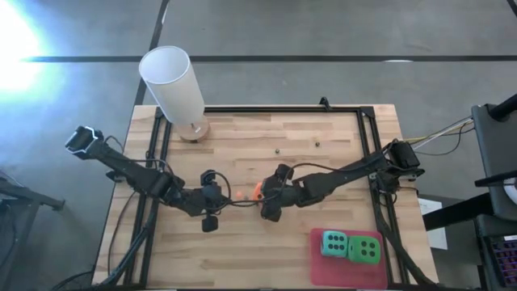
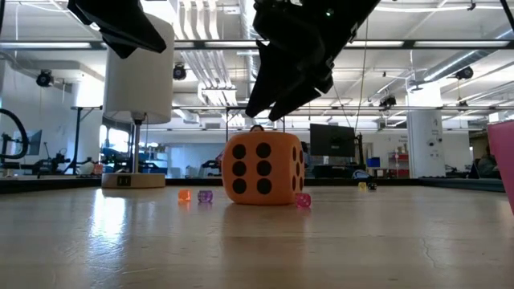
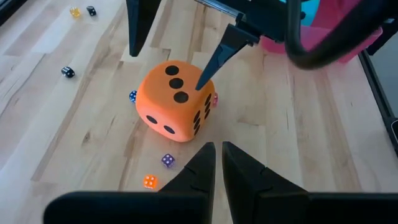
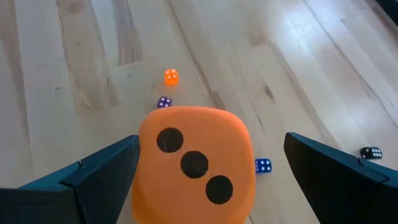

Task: Pick & Place Dice
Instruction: Put the large orange die into the bin

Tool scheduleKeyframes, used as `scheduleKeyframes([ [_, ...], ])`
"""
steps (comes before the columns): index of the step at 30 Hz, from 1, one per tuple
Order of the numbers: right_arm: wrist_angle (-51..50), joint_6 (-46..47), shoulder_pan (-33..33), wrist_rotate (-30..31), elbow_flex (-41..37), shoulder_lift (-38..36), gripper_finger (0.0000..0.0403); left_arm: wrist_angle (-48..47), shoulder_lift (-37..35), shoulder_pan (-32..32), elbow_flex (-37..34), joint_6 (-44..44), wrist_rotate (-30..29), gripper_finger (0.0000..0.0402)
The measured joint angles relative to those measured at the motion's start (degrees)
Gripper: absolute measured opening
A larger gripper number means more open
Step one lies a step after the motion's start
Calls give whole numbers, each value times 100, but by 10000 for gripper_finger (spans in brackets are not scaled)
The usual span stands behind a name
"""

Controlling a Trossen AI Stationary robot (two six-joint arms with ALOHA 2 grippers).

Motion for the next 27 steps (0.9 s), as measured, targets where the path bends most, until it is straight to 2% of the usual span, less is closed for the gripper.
scheduleKeyframes([
  [17, 87, 36, -3, -39, -36, 201, 396, 4, 0, 0, -2, 3, 2, 36],
  [21, 127, 12, -7, -260, -38, 201, 396, 2, 2, 0, -4, 6, 0, 36],
  [27, 103, -74, -4, -266, -35, 201, 396, 2, 2, 0, -4, 19, 2, 36],
])
